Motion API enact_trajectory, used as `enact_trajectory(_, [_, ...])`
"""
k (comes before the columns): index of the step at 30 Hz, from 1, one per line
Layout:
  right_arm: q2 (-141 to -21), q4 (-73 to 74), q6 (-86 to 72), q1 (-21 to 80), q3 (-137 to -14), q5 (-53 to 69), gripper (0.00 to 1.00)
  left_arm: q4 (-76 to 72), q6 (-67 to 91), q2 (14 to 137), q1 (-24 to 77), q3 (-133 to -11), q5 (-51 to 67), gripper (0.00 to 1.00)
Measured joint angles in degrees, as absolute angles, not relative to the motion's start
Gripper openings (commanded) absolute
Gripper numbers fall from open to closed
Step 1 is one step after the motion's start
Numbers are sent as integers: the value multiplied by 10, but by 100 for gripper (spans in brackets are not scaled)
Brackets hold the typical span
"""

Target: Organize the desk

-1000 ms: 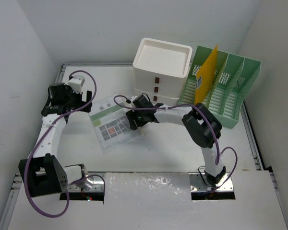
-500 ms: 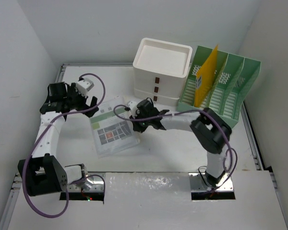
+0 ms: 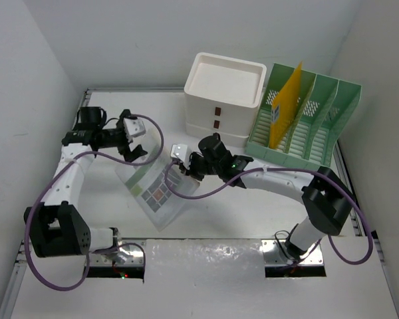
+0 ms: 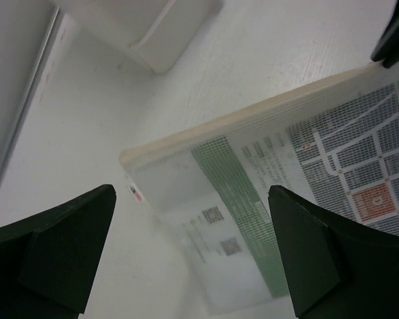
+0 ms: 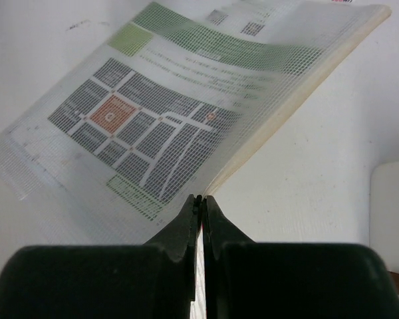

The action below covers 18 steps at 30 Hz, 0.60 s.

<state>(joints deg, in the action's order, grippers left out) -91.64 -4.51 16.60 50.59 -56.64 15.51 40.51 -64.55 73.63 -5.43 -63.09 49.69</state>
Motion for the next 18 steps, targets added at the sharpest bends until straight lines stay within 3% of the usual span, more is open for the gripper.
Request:
enact_trajectory(8, [-916,-47,185,506,-548,157,0,373,-840,756,21,-580,546,100])
enact_trajectory(18, [-916,-47,199,523,-547,152,0,620,-1066,1030,53,-801,565,99])
